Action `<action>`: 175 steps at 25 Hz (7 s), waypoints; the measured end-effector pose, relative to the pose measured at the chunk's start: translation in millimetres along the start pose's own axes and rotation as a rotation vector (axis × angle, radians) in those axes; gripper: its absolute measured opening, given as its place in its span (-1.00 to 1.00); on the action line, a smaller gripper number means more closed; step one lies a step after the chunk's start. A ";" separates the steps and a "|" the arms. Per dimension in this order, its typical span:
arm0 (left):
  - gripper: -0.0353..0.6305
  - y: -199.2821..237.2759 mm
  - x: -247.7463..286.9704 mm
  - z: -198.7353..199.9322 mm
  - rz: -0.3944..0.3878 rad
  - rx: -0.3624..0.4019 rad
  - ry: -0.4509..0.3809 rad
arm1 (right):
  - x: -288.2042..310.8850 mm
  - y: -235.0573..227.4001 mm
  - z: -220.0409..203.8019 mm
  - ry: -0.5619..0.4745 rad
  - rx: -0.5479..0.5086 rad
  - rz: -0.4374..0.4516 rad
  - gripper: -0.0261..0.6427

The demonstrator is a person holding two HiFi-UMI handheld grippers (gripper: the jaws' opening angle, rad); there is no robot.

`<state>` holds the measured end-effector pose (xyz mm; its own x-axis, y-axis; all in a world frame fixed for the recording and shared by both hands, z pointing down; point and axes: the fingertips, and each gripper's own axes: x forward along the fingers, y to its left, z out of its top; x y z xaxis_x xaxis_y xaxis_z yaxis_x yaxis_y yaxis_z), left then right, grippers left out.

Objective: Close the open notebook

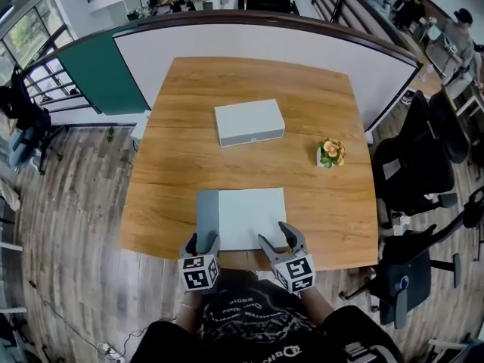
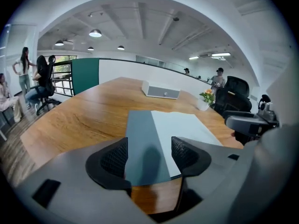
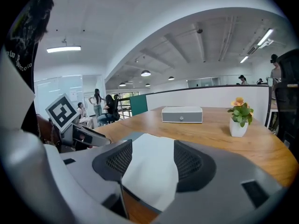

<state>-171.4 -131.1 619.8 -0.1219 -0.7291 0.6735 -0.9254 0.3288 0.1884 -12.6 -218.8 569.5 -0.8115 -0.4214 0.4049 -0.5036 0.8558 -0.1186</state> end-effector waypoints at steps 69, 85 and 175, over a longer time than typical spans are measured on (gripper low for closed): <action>-0.79 -51.0 -46.3 59.6 -0.282 0.015 0.028 | -19.8 -15.9 -15.9 0.023 0.043 -0.163 -0.49; -0.79 -144.1 -42.3 60.6 -0.539 0.168 0.036 | -49.3 -35.2 -22.3 0.000 0.077 -0.273 -0.49; -0.35 -120.3 -26.7 55.7 -0.388 0.166 -0.307 | -85.6 -73.2 6.7 -0.110 -0.020 -0.248 -0.47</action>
<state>-76.9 -184.6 539.3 0.1646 -0.9290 0.3314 -0.9648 -0.0818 0.2498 91.8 -247.4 537.4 -0.6923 -0.6478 0.3179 -0.6857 0.7278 -0.0103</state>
